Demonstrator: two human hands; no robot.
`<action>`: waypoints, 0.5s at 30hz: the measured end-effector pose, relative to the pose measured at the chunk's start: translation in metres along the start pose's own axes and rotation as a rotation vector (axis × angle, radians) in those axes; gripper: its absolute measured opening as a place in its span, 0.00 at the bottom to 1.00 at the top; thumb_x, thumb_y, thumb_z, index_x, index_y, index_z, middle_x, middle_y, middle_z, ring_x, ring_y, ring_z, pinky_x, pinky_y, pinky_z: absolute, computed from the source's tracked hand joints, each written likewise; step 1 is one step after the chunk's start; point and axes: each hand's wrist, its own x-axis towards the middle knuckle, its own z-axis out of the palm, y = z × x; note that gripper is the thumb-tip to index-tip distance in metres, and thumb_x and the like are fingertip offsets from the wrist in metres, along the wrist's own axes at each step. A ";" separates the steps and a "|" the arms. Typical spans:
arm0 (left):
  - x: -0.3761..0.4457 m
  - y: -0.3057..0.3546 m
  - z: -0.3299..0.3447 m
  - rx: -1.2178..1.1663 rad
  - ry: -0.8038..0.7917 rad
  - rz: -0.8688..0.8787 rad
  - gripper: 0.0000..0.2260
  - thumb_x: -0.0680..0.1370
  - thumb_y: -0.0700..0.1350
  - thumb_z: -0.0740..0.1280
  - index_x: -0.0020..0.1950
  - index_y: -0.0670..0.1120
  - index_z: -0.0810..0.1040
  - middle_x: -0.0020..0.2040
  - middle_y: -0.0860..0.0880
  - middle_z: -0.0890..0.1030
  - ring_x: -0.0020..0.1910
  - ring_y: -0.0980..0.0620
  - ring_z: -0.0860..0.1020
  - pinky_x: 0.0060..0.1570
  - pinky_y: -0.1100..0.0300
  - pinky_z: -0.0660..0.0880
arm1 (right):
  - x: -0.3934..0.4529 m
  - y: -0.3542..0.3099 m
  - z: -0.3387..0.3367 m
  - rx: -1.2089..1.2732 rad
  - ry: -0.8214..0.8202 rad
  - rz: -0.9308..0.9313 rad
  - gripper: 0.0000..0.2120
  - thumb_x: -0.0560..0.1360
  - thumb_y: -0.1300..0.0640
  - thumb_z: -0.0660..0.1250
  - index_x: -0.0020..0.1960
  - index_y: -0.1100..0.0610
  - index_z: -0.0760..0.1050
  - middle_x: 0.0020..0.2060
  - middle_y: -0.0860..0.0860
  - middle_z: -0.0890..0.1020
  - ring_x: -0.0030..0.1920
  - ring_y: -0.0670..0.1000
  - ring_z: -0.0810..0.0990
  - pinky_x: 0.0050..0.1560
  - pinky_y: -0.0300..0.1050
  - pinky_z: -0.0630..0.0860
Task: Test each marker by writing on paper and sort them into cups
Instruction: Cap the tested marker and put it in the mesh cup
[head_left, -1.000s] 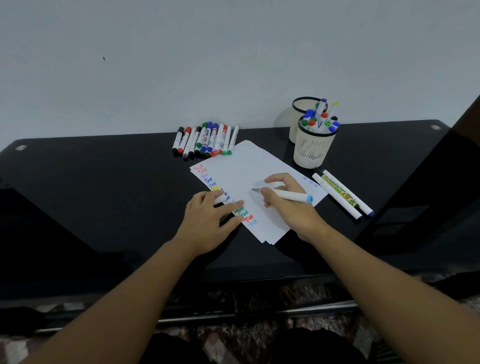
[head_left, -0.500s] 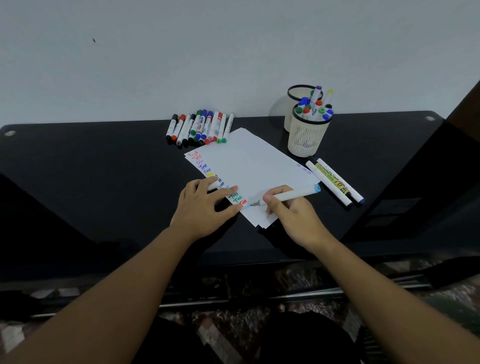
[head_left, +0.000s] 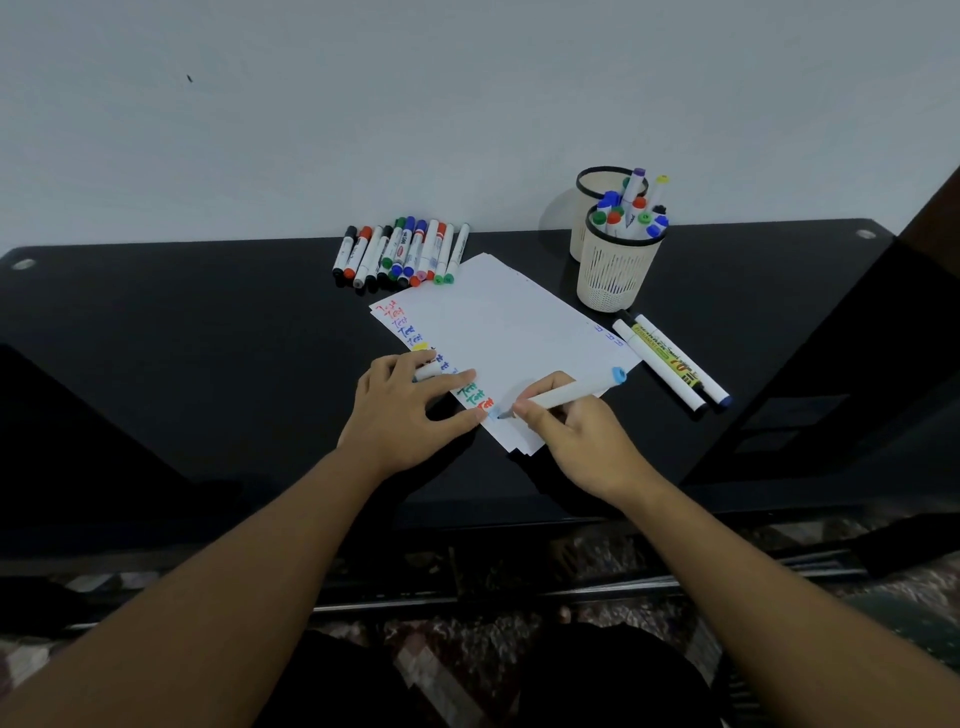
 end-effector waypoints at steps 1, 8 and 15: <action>0.000 0.000 0.000 -0.001 -0.005 -0.002 0.27 0.72 0.78 0.55 0.70 0.74 0.68 0.77 0.58 0.61 0.75 0.52 0.55 0.75 0.47 0.53 | 0.000 0.000 0.000 -0.009 -0.010 0.000 0.04 0.82 0.48 0.67 0.53 0.47 0.78 0.46 0.38 0.82 0.50 0.39 0.79 0.45 0.32 0.74; 0.000 0.003 -0.003 -0.007 -0.018 -0.011 0.28 0.71 0.78 0.55 0.70 0.74 0.69 0.78 0.58 0.61 0.75 0.51 0.54 0.75 0.47 0.52 | 0.000 0.002 -0.001 -0.051 -0.044 -0.021 0.04 0.82 0.45 0.66 0.53 0.44 0.79 0.48 0.42 0.83 0.52 0.49 0.81 0.56 0.56 0.79; 0.000 0.003 -0.003 -0.006 -0.023 -0.015 0.31 0.69 0.79 0.52 0.70 0.74 0.69 0.78 0.57 0.61 0.75 0.51 0.54 0.76 0.46 0.53 | 0.000 0.003 0.001 -0.083 -0.055 -0.034 0.06 0.80 0.41 0.66 0.53 0.40 0.78 0.48 0.45 0.84 0.53 0.52 0.81 0.56 0.61 0.79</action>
